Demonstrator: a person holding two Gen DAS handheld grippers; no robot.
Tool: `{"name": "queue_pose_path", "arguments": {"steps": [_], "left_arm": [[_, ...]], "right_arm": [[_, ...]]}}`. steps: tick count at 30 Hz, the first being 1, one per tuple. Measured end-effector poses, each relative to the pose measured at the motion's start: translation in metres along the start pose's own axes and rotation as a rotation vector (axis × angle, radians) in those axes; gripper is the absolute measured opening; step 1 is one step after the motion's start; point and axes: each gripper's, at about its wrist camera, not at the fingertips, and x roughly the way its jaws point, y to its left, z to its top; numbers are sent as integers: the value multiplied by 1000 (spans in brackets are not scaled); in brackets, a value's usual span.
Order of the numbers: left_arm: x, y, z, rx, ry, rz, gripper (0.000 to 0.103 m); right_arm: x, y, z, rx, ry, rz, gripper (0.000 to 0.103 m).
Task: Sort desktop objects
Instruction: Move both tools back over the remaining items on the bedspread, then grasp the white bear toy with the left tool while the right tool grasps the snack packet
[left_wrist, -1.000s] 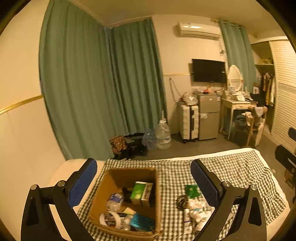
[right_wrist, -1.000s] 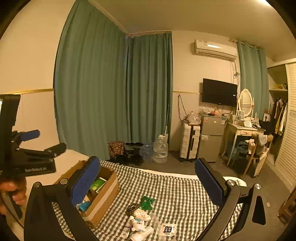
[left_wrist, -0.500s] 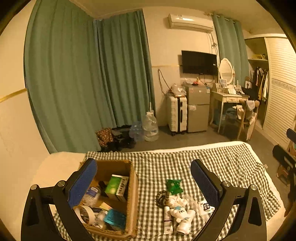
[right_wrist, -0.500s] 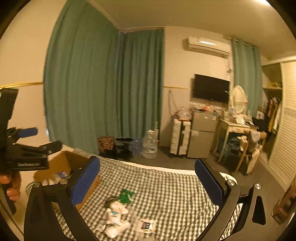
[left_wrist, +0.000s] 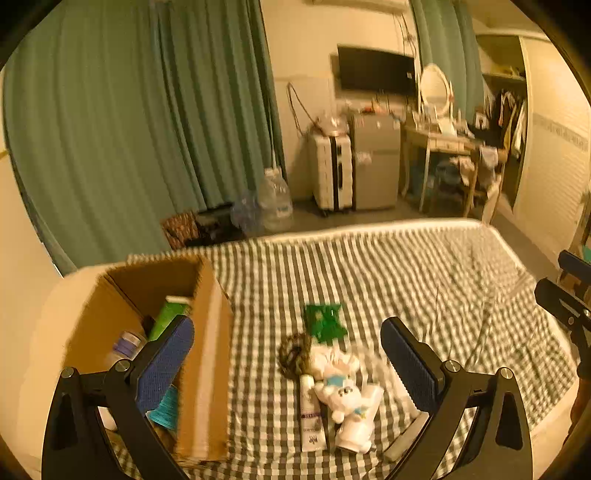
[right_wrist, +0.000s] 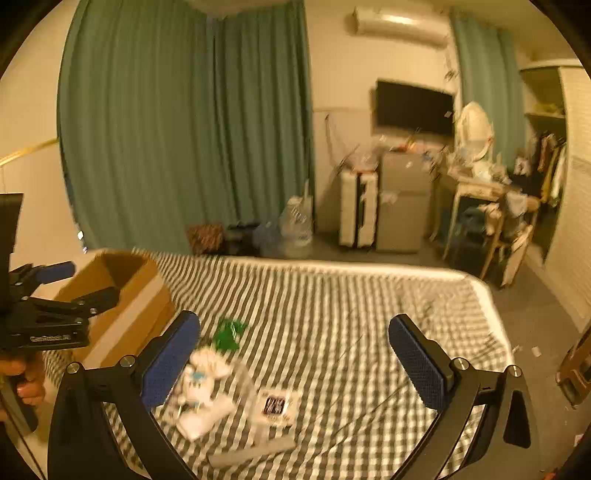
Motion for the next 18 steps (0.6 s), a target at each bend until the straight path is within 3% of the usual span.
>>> {"name": "queue_pose_path", "arguments": {"steps": [5, 10, 15, 18], "left_arm": [[44, -8, -27, 13, 99, -6, 103], [80, -16, -52, 9, 185, -24, 103], [107, -22, -73, 19, 238, -48, 103], [125, -31, -86, 54, 262, -51, 103]], "right_arm": [[40, -2, -28, 0, 125, 48, 102], [75, 3, -65, -71, 266, 59, 94], [108, 4, -102, -88, 443, 97, 85], [119, 6, -114, -77, 481, 119, 85]]}}
